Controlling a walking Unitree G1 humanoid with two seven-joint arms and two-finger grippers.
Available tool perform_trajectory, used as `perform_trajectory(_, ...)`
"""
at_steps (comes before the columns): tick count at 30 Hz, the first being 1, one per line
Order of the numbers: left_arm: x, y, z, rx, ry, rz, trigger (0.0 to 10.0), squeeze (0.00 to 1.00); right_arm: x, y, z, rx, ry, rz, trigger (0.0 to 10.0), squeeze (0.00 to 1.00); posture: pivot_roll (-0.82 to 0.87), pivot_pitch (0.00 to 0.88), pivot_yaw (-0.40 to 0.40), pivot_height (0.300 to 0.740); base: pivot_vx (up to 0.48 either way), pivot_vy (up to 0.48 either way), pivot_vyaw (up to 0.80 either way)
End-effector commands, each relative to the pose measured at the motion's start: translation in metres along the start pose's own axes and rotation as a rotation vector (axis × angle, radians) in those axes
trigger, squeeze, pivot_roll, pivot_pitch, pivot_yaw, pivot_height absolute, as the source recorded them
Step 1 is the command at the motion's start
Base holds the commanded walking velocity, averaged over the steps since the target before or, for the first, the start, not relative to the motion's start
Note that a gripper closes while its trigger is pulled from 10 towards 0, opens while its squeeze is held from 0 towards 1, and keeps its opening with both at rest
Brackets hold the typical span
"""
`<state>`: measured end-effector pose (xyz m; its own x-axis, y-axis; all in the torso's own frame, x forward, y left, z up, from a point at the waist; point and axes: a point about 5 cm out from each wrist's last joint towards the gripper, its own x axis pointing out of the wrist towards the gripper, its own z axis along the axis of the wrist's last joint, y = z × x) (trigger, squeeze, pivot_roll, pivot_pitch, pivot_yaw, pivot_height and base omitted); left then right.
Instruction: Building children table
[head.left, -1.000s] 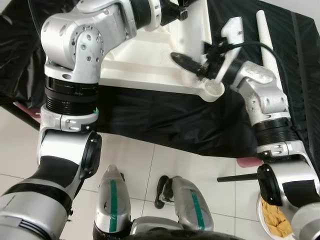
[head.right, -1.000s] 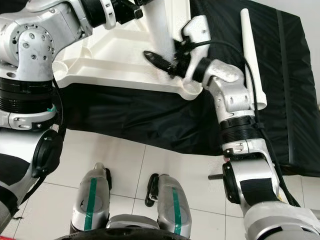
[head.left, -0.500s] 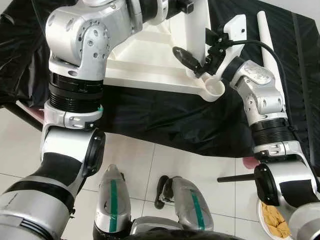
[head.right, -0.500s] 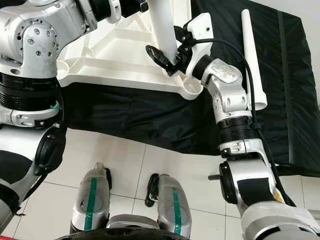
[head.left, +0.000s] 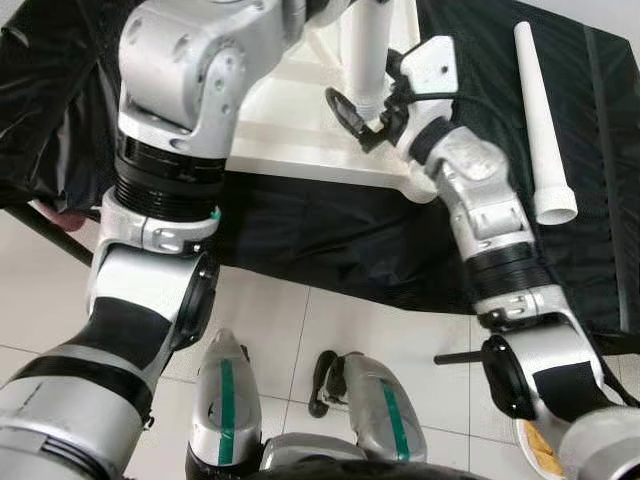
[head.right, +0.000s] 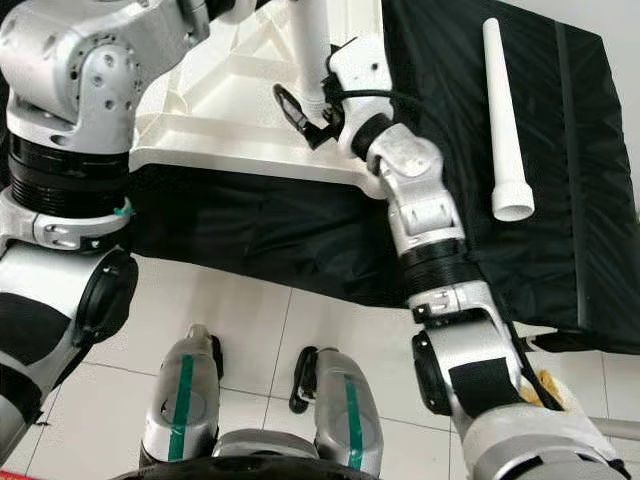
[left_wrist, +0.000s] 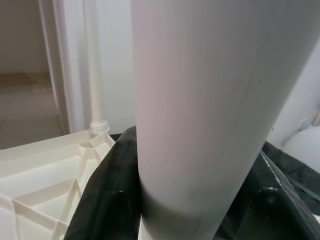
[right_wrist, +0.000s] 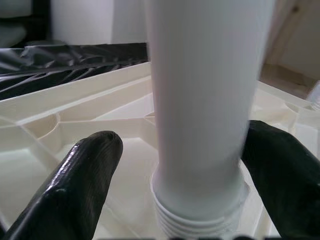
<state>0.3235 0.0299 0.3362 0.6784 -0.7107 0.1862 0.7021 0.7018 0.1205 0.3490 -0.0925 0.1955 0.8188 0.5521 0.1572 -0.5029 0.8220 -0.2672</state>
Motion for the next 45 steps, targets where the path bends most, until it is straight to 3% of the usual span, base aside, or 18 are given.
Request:
perform_trajectory(1,0.004,-0.004,0.002,0.026,-0.012,0.022,10.0,0.0,-0.002,-0.001,-0.004,0.012,0.023,-0.041,10.0,0.0,0.14,0.041,-0.122,0.74,0.0,0.0,0.0)
perform_trajectory(9,0.007,-0.007,-0.003,0.051,0.005,0.044,10.0,0.0,0.002,0.003,-0.003,0.053,0.006,-0.15,10.0,0.0,0.14,0.051,-0.114,0.74,0.0,0.0,0.0)
perform_trajectory(20,0.009,-0.012,-0.004,0.074,0.002,0.063,10.0,0.0,0.007,0.004,0.003,0.02,-0.021,-0.296,10.0,0.0,0.14,0.061,-0.112,0.74,0.0,0.0,0.0)
perform_trajectory(28,0.011,-0.014,-0.003,0.081,-0.001,0.063,10.0,0.0,0.009,0.01,0.007,-0.067,-0.035,-0.405,10.0,0.0,0.15,0.067,-0.112,0.74,0.0,0.0,0.0)
perform_trajectory(33,0.013,-0.016,-0.003,0.085,-0.002,0.061,10.0,0.0,0.008,0.018,0.009,-0.075,-0.056,-0.459,10.0,0.0,0.15,0.067,-0.109,0.74,0.0,0.0,0.0)
perform_trajectory(41,0.014,-0.017,-0.002,0.085,-0.005,0.057,10.0,0.0,0.007,0.017,0.008,-0.042,-0.056,-0.505,10.0,0.0,0.15,0.069,-0.109,0.74,0.0,0.0,0.0)
perform_trajectory(42,0.014,-0.017,-0.002,0.084,-0.006,0.056,10.0,0.0,0.007,0.016,0.008,-0.045,-0.056,-0.516,9.1,0.0,0.15,0.07,-0.109,0.74,0.0,0.0,0.0)
perform_trajectory(43,0.014,-0.017,-0.002,0.084,-0.006,0.056,10.0,0.0,0.007,0.016,0.008,-0.045,-0.056,-0.516,9.1,0.0,0.15,0.07,-0.109,0.74,0.0,0.0,0.0)
perform_trajectory(44,0.014,-0.018,-0.001,0.083,-0.007,0.055,10.0,0.0,0.006,0.015,0.008,-0.042,-0.052,-0.53,2.3,0.0,0.15,0.071,-0.109,0.74,0.0,0.0,0.0)
perform_trajectory(45,0.014,-0.018,-0.001,0.083,-0.007,0.055,10.0,0.0,0.006,0.015,0.007,-0.037,-0.049,-0.535,2.3,0.0,0.15,0.071,-0.109,0.74,0.0,0.0,0.0)
